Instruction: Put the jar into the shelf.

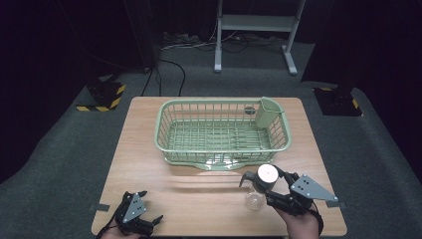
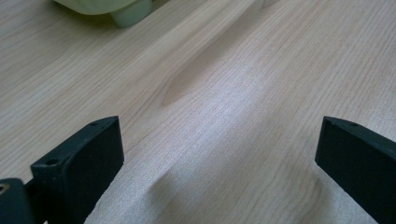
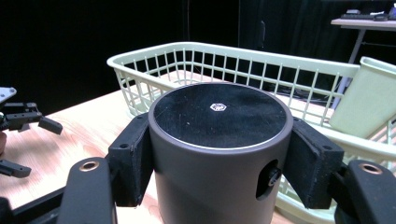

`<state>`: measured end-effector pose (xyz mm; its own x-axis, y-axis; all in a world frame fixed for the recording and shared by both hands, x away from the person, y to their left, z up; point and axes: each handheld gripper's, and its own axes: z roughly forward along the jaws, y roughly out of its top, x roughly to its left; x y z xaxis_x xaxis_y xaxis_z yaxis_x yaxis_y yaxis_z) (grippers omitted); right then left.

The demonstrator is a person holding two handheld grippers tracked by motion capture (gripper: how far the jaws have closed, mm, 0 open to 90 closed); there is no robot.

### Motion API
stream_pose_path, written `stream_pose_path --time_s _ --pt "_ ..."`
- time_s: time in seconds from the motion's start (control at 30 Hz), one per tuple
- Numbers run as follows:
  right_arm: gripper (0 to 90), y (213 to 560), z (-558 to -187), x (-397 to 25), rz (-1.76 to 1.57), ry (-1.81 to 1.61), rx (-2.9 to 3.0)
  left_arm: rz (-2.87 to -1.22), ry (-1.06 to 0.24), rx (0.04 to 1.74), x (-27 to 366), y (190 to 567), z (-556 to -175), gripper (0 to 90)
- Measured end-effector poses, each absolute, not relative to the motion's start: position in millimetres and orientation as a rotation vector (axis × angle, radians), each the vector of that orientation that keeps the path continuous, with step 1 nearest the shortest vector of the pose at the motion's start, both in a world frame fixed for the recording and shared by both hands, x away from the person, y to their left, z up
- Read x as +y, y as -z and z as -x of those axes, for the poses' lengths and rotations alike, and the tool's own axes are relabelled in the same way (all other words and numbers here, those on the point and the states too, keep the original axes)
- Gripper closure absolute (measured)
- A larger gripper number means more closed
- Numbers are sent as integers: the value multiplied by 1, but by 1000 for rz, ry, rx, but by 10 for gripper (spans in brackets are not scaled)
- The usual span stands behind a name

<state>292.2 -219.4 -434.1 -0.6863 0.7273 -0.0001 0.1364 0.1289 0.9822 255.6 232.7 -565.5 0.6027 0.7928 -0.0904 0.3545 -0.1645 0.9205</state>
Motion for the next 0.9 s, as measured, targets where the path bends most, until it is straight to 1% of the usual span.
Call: stream_pose_path --time_s 0.9 --pt "328 391 -302 -199 -757 -1661 1885 -1755 -505 939 234 565 -255 15"
